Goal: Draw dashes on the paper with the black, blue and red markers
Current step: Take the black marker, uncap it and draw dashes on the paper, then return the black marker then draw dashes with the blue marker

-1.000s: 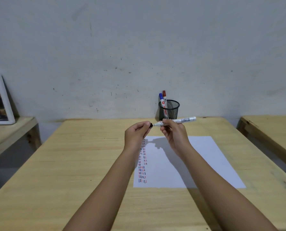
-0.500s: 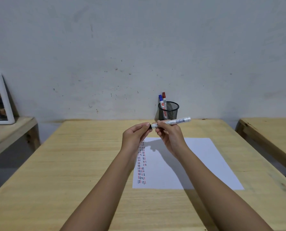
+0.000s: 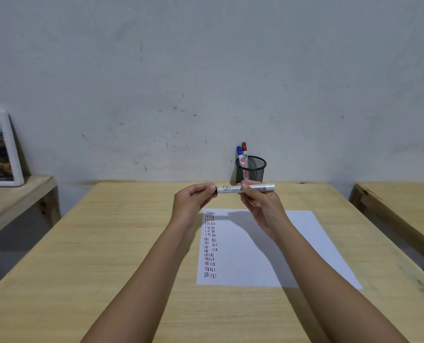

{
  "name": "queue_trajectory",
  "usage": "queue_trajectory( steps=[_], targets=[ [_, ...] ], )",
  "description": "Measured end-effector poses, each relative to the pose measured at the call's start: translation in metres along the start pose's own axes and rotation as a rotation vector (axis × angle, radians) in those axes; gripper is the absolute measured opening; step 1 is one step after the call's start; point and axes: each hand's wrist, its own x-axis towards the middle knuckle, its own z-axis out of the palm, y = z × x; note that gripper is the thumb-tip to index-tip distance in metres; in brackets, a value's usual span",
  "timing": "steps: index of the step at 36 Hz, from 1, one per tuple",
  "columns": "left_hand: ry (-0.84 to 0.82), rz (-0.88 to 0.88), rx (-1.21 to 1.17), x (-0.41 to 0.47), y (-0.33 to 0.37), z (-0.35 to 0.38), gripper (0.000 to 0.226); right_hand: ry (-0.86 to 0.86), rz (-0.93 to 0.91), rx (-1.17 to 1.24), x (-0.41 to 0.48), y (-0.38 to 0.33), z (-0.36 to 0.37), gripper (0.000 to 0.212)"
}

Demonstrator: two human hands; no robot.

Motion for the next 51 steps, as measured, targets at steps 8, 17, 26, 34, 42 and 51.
queue_trajectory(
  steps=[8, 17, 26, 34, 42, 51],
  targets=[
    [0.01, 0.089, 0.046, 0.007, 0.022, -0.002, 0.019, -0.068, -0.042, -0.31, -0.01, -0.012, -0.014, 0.013],
    [-0.036, 0.283, 0.354, 0.028, 0.033, 0.035, 0.016, -0.142, -0.18, -0.894, 0.0, -0.023, -0.009, 0.021],
    [-0.141, 0.425, 0.578, 0.06, 0.044, 0.068, 0.015, -0.1, -0.273, -1.045, 0.038, -0.042, -0.012, 0.018],
    [-0.143, 0.262, 0.916, 0.082, -0.011, 0.05, 0.069, 0.193, -0.421, -0.962, 0.067, -0.066, -0.016, 0.017],
    [-0.196, 0.172, 0.809, 0.118, -0.059, 0.073, 0.072, 0.23, -0.403, -0.961, 0.128, -0.069, -0.025, 0.04],
    [-0.162, 0.172, 0.664, 0.143, -0.086, 0.077, 0.067, 0.211, -0.337, -1.11, 0.154, -0.047, -0.042, 0.017]
  ],
)
